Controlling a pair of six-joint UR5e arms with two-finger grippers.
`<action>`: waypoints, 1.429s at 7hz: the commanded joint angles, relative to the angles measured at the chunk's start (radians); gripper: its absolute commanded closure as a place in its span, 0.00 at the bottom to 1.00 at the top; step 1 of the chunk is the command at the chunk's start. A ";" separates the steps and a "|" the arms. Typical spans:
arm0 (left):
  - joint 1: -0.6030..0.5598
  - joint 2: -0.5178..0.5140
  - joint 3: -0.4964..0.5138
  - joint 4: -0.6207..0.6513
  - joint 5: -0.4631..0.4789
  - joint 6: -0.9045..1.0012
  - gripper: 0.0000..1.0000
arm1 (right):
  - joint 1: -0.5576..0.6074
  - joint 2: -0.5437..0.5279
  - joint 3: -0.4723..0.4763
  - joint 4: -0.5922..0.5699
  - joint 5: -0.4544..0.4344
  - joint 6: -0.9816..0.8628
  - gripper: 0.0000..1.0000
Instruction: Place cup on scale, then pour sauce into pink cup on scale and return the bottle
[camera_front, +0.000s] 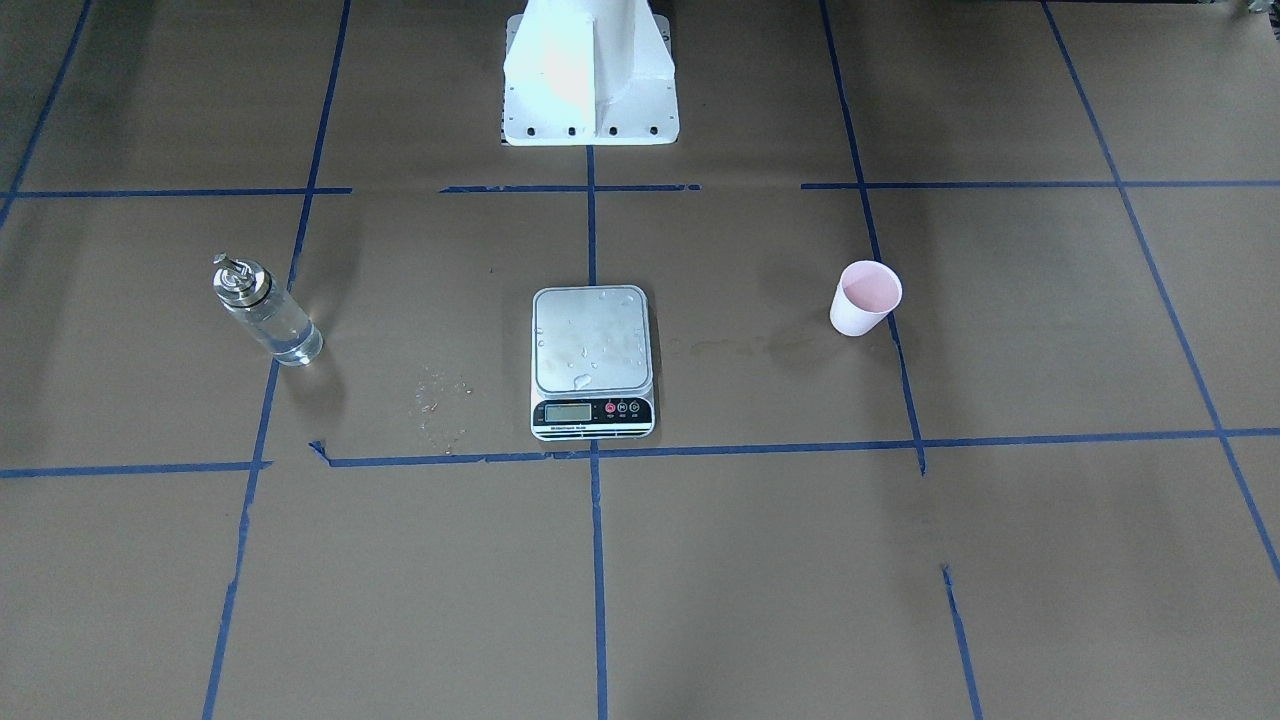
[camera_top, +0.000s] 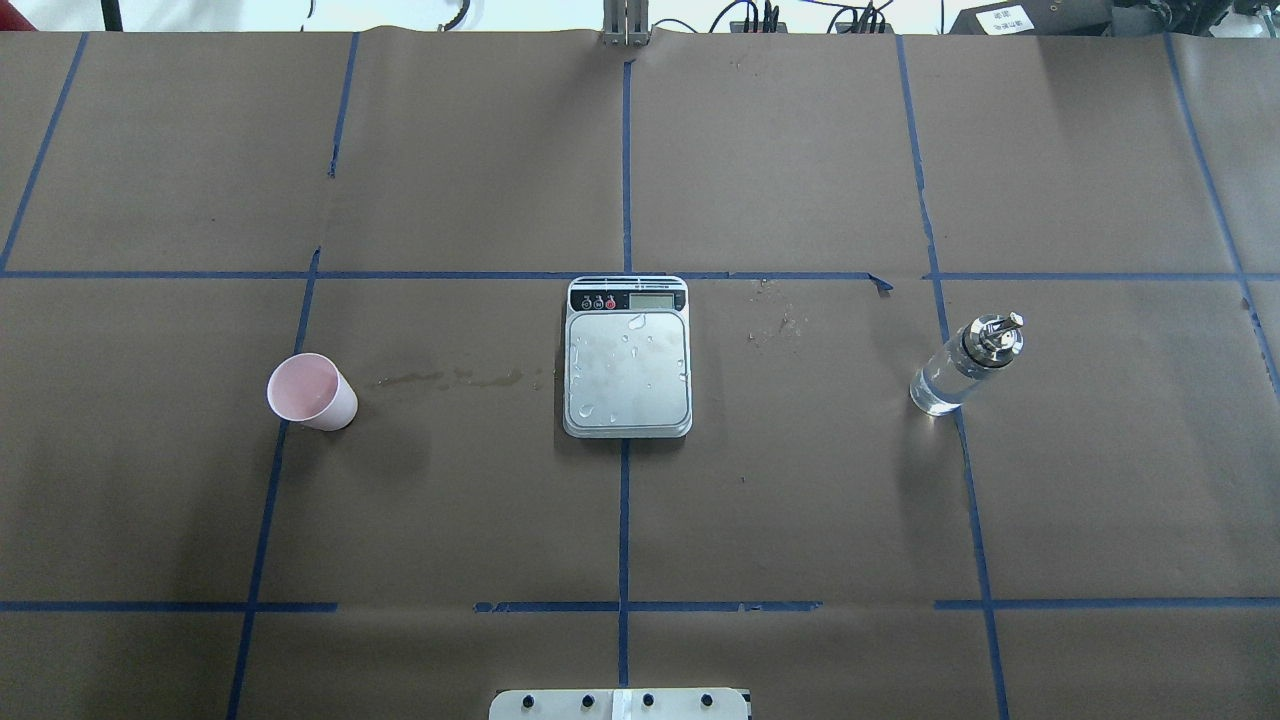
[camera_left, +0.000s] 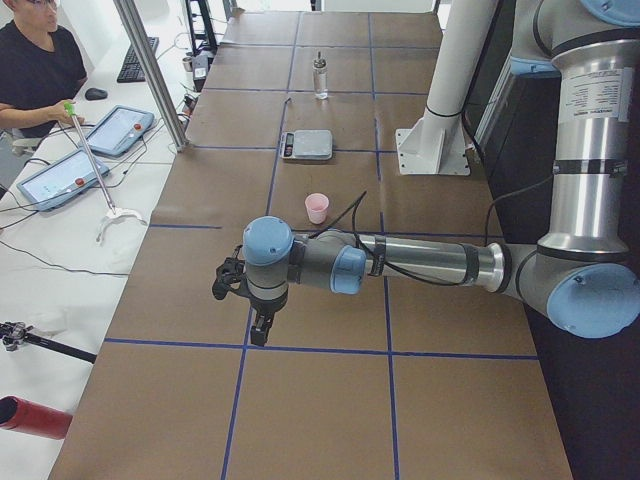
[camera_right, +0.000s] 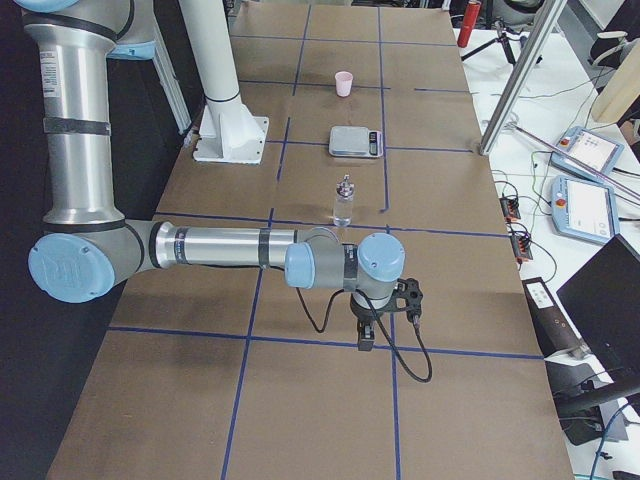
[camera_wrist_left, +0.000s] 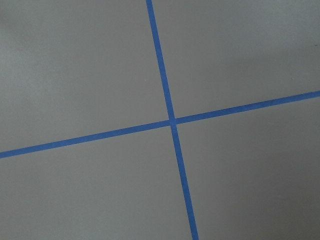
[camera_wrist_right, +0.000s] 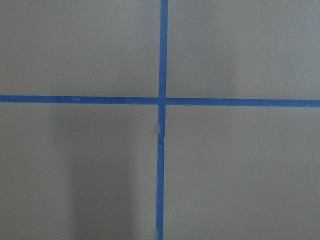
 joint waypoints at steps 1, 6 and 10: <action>-0.003 -0.008 -0.016 0.001 -0.005 0.000 0.00 | 0.000 0.001 0.004 0.000 0.000 0.002 0.00; 0.198 -0.114 -0.137 -0.079 -0.221 -0.168 0.00 | 0.000 0.007 0.019 0.002 0.000 0.000 0.00; 0.463 -0.126 -0.288 -0.085 0.100 -0.524 0.00 | 0.000 0.007 0.056 0.113 -0.004 0.001 0.00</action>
